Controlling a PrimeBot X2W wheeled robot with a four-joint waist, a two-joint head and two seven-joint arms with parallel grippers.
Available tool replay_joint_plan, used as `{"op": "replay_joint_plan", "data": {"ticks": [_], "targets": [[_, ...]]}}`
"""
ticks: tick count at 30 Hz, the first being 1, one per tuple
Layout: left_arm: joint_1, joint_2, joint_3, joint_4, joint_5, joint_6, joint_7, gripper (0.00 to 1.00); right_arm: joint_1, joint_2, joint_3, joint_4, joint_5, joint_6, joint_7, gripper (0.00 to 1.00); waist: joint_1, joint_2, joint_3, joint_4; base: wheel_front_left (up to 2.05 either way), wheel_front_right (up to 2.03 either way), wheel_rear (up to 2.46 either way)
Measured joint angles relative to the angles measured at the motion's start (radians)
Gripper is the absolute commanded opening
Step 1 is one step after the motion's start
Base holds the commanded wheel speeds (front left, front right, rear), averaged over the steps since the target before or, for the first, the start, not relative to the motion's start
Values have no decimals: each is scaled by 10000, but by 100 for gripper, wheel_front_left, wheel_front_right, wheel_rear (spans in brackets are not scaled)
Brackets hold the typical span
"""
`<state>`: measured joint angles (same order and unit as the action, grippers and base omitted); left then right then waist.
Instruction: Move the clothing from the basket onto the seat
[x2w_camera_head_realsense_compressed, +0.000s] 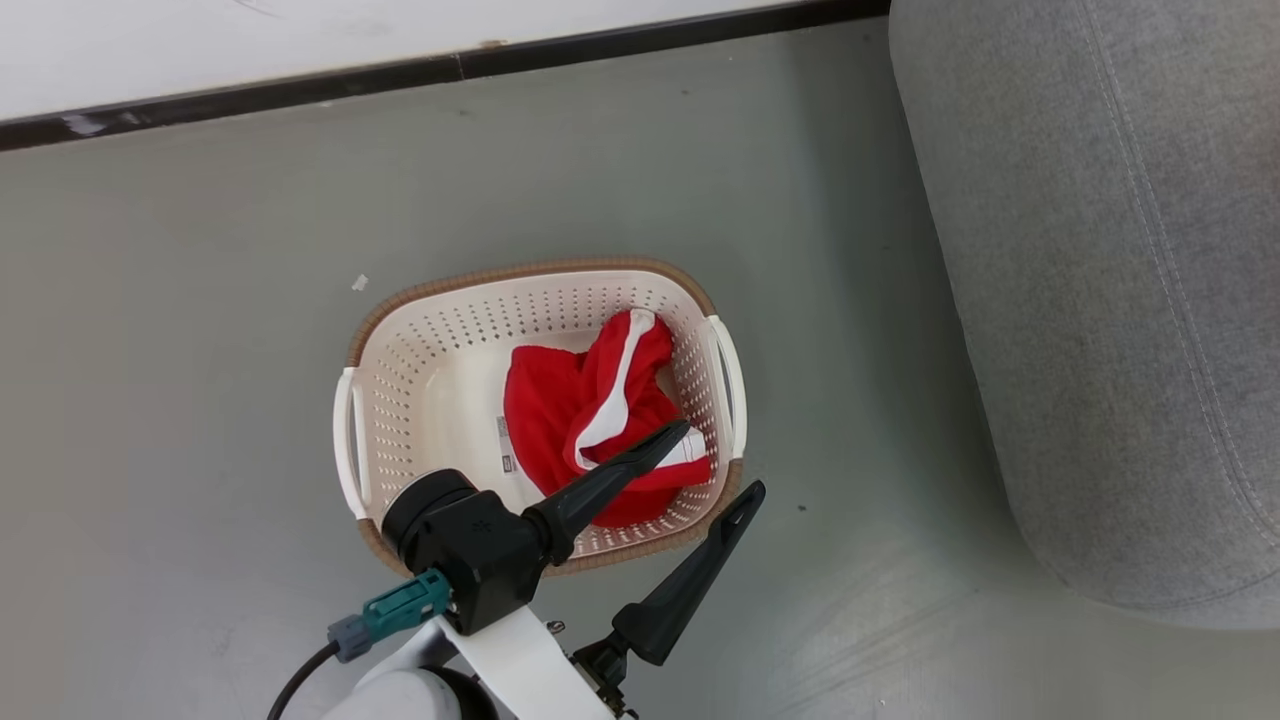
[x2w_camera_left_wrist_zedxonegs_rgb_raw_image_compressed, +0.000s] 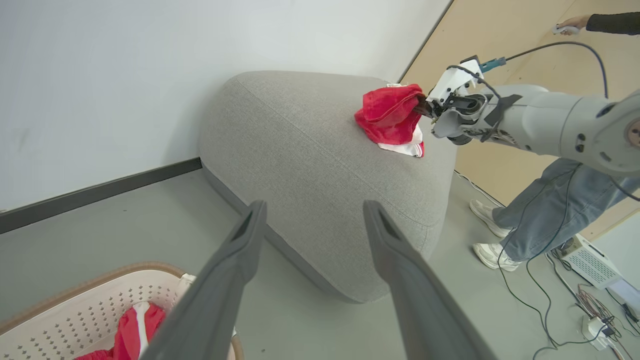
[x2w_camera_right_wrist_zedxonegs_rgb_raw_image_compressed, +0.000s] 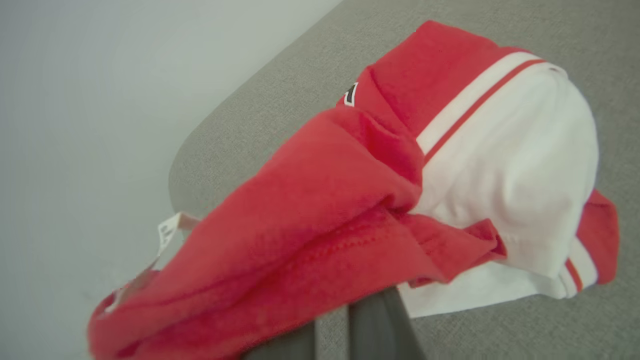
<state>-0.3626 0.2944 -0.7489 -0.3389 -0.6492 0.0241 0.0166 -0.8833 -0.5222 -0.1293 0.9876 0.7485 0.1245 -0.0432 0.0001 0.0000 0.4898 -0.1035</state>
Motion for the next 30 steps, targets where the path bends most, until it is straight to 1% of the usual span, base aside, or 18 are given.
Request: {"op": "replay_joint_plan", "data": {"ticks": [2,5,6,8,9,10,11,12,15,19,24,26,30], "targets": [[-8,27,12,-13,15,12,12,100,8,82,115,-59,2,0,-23,0,0,1,122,-76,0,0,0],[-122,42,77,-102,92,46,77,100,-11,15,263,-138,13,0,-148,0,0,1,297,-191,0,0,0],[-187,42,109,-125,92,46,77,100,-12,17,322,-184,15,0,-217,7,0,0,352,-232,0,0,0],[-264,42,199,-157,121,88,69,100,-28,75,533,-339,0,0,-364,36,0,0,448,-317,0,0,0],[-273,42,238,-159,148,88,56,100,-39,92,727,-428,-69,0,-410,47,0,0,490,-361,0,0,0],[-277,44,268,-157,180,88,25,100,-64,125,872,-487,-157,0,-458,66,0,0,529,-407,0,0,0],[-280,46,293,-157,180,90,-17,100,-79,201,957,-568,-207,0,-527,92,0,0,562,-459,0,0,0],[-289,48,326,-151,180,90,-35,100,-79,309,1057,-663,-217,0,-627,100,0,0,586,-514,0,0,0],[-365,48,428,-92,182,86,-194,100,-61,552,1473,-826,-435,0,-784,100,0,0,594,-679,0,0,0],[-405,23,426,17,182,73,-320,100,80,589,2182,-1160,-627,2,-817,100,0,0,467,-789,0,0,0],[-407,-65,443,196,178,-10,-631,100,644,706,2750,-1607,-616,2,-1143,100,0,0,251,-870,0,0,0],[-407,-104,451,286,176,-21,-715,100,951,809,2907,-1714,-585,2,-1277,100,0,0,149,-895,0,0,0],[-407,-130,548,401,176,-48,-909,100,1363,779,3060,-1864,-587,2,-1578,100,0,1,-25,-930,0,0,0]]}}
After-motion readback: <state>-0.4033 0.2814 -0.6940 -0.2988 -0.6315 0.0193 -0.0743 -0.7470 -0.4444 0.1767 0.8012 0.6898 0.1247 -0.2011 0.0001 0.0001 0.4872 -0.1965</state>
